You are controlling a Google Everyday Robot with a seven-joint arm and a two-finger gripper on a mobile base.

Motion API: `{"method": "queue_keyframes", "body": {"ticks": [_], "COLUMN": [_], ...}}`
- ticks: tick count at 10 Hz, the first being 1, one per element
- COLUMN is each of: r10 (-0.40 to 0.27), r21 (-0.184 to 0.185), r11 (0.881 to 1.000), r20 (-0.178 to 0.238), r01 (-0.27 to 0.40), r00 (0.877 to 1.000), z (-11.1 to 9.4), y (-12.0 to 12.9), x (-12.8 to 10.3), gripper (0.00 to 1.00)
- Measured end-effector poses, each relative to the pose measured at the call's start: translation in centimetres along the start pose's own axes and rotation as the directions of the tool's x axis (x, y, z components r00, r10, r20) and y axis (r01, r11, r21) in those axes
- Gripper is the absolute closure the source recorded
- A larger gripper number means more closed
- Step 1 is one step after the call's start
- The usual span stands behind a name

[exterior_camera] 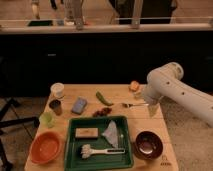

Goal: Place grapes in red bowl

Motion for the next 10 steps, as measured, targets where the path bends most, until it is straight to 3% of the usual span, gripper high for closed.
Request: {"method": "queue_keyframes", "body": {"ticks": [1,4,6,10], "r10": [-0.050,-0.202,-0.307,-0.431], "r21": [0.019,0.059,0.081,0.089], "r11": [0.999,0.978,0.951,0.902], "r20": [0.019,0.064,0.102,0.179], "r01": [0.049,0.198,0.300,0.422], "r00": [0.999,0.977,0.946,0.884], "z": [0.6,2.2,3.4,6.0], "y": [-1.3,-3.8,-5.2,-7.5], "x": [-1.2,-3.2,-4.5,-7.6], "gripper": [0.20,0.20,0.20,0.20]}}
